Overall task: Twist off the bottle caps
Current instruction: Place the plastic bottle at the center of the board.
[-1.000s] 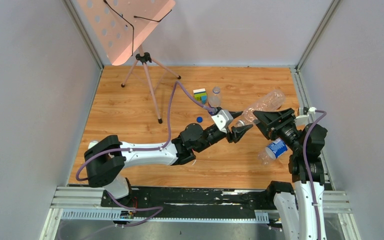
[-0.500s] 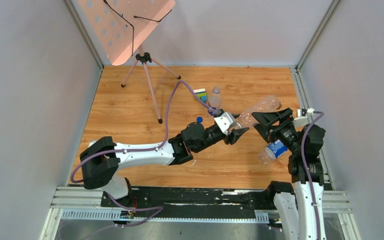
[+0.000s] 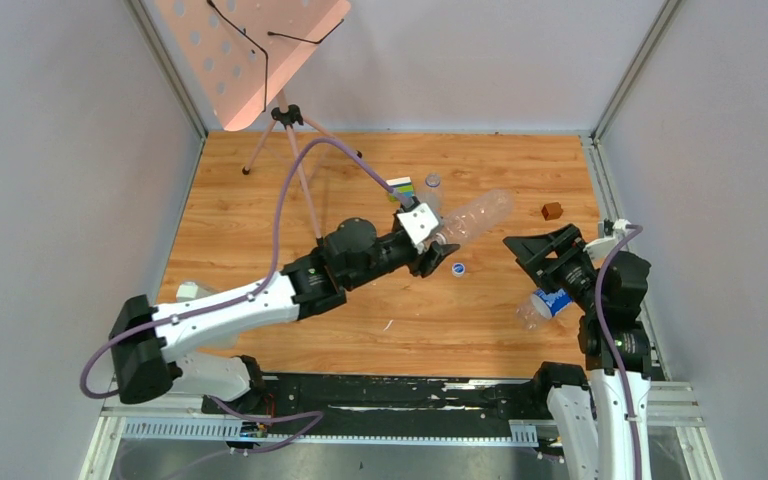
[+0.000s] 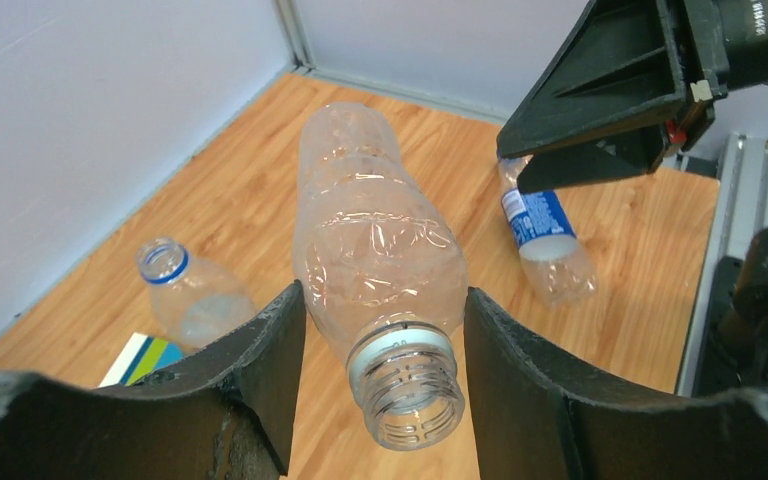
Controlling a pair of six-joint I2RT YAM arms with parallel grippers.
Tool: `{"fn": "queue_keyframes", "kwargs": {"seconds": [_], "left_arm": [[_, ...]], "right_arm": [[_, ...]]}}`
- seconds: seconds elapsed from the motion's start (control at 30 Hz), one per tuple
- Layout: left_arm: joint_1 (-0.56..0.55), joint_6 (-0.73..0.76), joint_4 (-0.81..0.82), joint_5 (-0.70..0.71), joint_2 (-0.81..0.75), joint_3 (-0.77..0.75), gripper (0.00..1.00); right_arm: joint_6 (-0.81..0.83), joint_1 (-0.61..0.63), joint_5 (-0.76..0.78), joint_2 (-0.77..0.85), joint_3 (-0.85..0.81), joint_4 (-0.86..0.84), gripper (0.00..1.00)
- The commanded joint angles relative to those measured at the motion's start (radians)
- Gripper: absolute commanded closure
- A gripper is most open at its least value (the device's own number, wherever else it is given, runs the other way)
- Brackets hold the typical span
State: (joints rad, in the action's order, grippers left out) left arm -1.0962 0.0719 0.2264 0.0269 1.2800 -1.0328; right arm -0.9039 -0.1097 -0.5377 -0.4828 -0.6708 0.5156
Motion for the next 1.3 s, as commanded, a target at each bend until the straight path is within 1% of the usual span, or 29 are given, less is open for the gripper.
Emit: {"fn": "queue_keyframes", "kwargs": {"seconds": [0.0, 0.03, 0.13, 0.17, 0.2, 0.23, 0.27, 0.3, 0.37, 0.47, 0.5, 0.57, 0.67, 0.73, 0.83, 0.93, 1.1, 1.27], "left_arm": [[0.034, 0.038, -0.34, -0.101, -0.097, -0.089, 1.0], [0.038, 0.048, -0.416, -0.108, -0.102, -0.108, 1.0], [0.052, 0.077, -0.552, -0.153, -0.116, -0.147, 1.0], [0.06, 0.096, -0.625, -0.166, -0.115, -0.176, 1.0], [0.064, 0.109, -0.667, -0.21, -0.103, -0.194, 1.0], [0.073, 0.142, -0.757, -0.235, -0.093, -0.234, 1.0], [0.076, 0.159, -0.799, -0.27, -0.069, -0.256, 1.0], [0.082, 0.187, -0.876, -0.281, -0.055, -0.297, 1.0], [0.09, 0.232, -0.971, -0.333, 0.004, -0.353, 1.0], [0.102, 0.302, -1.063, -0.404, 0.056, -0.433, 1.0], [0.107, 0.31, -1.092, -0.434, 0.076, -0.446, 1.0], [0.113, 0.341, -1.131, -0.481, 0.107, -0.485, 1.0], [0.117, 0.376, -1.182, -0.535, 0.15, -0.537, 1.0], [0.117, 0.385, -1.198, -0.561, 0.175, -0.558, 1.0], [0.117, 0.391, -1.213, -0.604, 0.202, -0.577, 1.0], [0.117, 0.392, -1.199, -0.622, 0.205, -0.579, 1.0], [0.117, 0.392, -1.188, -0.641, 0.2, -0.582, 1.0], [0.117, 0.383, -1.181, -0.661, 0.2, -0.578, 1.0]], "right_arm": [[0.109, 0.004, 0.025, 0.03, -0.041, 0.029, 0.25], [0.141, 0.004, 0.009, 0.036, -0.046, 0.008, 0.25], [0.26, 0.004, -0.048, 0.044, -0.081, -0.05, 0.24], [0.316, 0.004, -0.089, 0.042, -0.099, -0.07, 0.24], [0.365, 0.004, -0.132, 0.036, -0.118, -0.093, 0.23], [0.443, 0.004, -0.207, 0.03, -0.128, -0.117, 0.22], [0.498, 0.004, -0.268, 0.018, -0.139, -0.131, 0.22], [0.548, 0.004, -0.318, 0.003, -0.154, -0.135, 0.22], [0.66, 0.005, -0.413, -0.027, -0.183, -0.121, 0.23], [0.827, 0.021, -0.485, -0.057, -0.198, -0.064, 0.23], [0.878, 0.04, -0.484, -0.064, -0.206, -0.039, 0.23], [0.934, 0.097, -0.459, -0.066, -0.203, -0.027, 0.23], [1.01, 0.203, -0.469, -0.086, -0.192, 0.004, 0.24], [1.048, 0.262, -0.457, -0.106, -0.184, 0.029, 0.24], [1.067, 0.365, -0.407, -0.142, -0.17, 0.022, 0.25], [1.079, 0.472, -0.387, -0.171, -0.143, -0.02, 0.25], [1.09, 0.672, -0.245, -0.234, -0.113, -0.1, 0.24], [1.109, 0.786, -0.176, -0.301, -0.084, -0.196, 0.24]]}}
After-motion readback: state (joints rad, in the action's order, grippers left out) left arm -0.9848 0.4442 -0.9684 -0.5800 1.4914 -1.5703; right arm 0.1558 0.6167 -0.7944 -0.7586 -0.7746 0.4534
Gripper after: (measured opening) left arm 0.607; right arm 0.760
